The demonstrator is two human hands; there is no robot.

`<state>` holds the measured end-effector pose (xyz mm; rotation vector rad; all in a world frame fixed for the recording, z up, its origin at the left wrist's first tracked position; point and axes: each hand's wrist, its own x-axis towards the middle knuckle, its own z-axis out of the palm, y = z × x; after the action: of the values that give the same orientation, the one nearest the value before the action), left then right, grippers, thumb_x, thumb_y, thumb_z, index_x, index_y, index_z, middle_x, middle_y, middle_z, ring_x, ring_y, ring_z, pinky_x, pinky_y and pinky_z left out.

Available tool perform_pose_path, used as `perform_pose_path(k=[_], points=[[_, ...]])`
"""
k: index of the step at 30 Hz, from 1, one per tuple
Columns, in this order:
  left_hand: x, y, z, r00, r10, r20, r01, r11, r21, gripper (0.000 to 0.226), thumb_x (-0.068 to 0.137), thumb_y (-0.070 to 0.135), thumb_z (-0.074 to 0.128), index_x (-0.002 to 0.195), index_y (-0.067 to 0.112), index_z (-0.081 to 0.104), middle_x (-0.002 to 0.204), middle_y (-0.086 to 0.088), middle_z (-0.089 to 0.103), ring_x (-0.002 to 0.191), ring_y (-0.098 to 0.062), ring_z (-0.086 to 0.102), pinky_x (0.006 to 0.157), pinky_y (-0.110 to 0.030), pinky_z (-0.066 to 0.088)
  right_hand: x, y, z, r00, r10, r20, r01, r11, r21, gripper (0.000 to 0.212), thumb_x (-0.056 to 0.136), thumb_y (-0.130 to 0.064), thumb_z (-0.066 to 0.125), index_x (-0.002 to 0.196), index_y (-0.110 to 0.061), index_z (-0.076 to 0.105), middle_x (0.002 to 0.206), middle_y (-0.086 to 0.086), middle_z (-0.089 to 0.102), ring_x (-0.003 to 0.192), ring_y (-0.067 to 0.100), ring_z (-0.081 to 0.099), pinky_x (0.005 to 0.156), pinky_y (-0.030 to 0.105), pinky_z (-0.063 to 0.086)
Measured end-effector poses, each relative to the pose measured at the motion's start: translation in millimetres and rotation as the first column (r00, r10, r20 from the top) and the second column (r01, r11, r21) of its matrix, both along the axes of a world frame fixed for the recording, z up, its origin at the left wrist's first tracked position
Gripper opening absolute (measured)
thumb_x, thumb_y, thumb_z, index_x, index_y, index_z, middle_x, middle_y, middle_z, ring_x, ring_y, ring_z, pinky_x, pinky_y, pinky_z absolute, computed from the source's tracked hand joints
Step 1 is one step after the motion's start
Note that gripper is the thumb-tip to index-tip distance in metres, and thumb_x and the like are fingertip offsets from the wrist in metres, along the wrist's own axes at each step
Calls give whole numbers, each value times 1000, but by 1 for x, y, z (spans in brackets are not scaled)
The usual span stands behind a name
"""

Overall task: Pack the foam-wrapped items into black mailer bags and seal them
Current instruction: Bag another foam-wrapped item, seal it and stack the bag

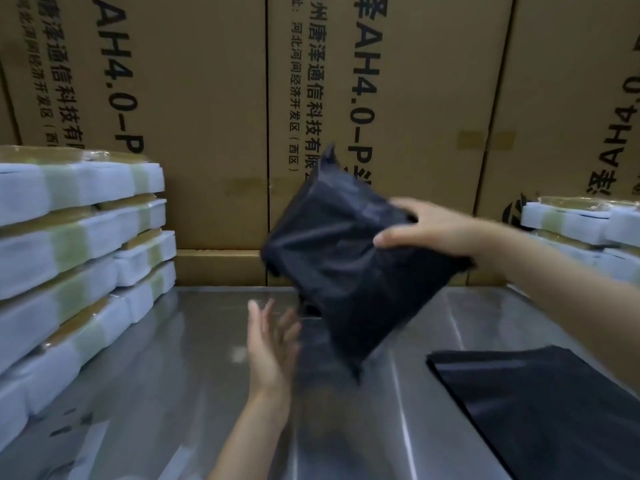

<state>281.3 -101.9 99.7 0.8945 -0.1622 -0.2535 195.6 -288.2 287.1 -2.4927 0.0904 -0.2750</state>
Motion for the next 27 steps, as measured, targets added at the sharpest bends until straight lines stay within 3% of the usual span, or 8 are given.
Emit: perform_pose_path(k=[3, 7, 9, 12, 15, 18, 23, 27], points=[[9, -8, -27, 998, 55, -36, -46, 975, 218, 45, 97, 48, 32, 123, 20, 54, 110, -3, 63, 96, -20, 57, 93, -38, 37, 29, -24, 48, 944, -38, 327, 93, 983, -157, 95, 63, -60, 76, 144, -34, 31, 128, -20, 44, 113, 5, 48, 86, 19, 34], [15, -26, -39, 993, 47, 107, -87, 909, 407, 33, 99, 31, 38, 100, 13, 65, 75, -3, 64, 71, -17, 54, 68, -28, 37, 73, -39, 69, 747, -49, 663, 218, 960, -175, 102, 67, -45, 81, 145, -41, 16, 144, -6, 40, 125, 21, 46, 97, 40, 42], [21, -28, -41, 995, 14, 104, -57, 904, 423, 36, 99, 29, 39, 87, 12, 69, 58, 0, 62, 59, -15, 51, 59, -27, 34, 100, -43, 65, 673, -74, 736, 438, 841, -317, 105, 67, -40, 81, 147, -39, 14, 141, 3, 41, 124, 29, 45, 97, 47, 39], [35, -28, -45, 998, -3, 70, -25, 919, 392, 43, 99, 26, 40, 72, 7, 69, 47, -3, 57, 48, -16, 46, 53, -26, 33, 144, -47, 50, 702, -47, 711, 592, 595, -544, 104, 69, -38, 79, 149, -34, 13, 140, 8, 40, 123, 34, 43, 99, 49, 32], [44, -35, -48, 994, -54, 98, 12, 921, 389, 47, 98, 21, 43, 61, 6, 68, 44, -7, 53, 39, -12, 45, 47, -22, 36, 183, -53, 31, 807, -85, 584, 550, 467, -692, 107, 72, -37, 80, 150, -34, 6, 146, 6, 32, 128, 35, 38, 105, 53, 28], [49, -44, -47, 979, -91, 180, 12, 916, 400, 49, 97, 18, 46, 55, 10, 69, 47, -8, 54, 45, -16, 46, 55, -28, 35, 215, -59, 14, 851, -181, 494, 521, 420, -743, 107, 78, -29, 78, 151, -36, 0, 153, 5, 23, 136, 38, 27, 112, 58, 19], [61, -46, -49, 981, -112, 158, 42, 918, 394, 47, 97, 18, 46, 57, 6, 68, 46, -11, 53, 41, -15, 44, 49, -23, 35, 241, -54, -14, 755, -355, 552, 656, 400, -640, 94, 91, -21, 64, 150, -37, -8, 152, 10, 2, 142, 37, 4, 111, 59, 14], [62, -44, -51, 982, -107, 154, 39, 919, 391, 46, 96, 18, 47, 58, 5, 68, 49, -12, 54, 43, -16, 45, 49, -23, 37, 241, -42, -30, 740, -22, 672, 638, 337, -692, 78, 90, -14, 57, 151, -25, 9, 144, 12, 21, 127, 33, 24, 97, 52, 34]])
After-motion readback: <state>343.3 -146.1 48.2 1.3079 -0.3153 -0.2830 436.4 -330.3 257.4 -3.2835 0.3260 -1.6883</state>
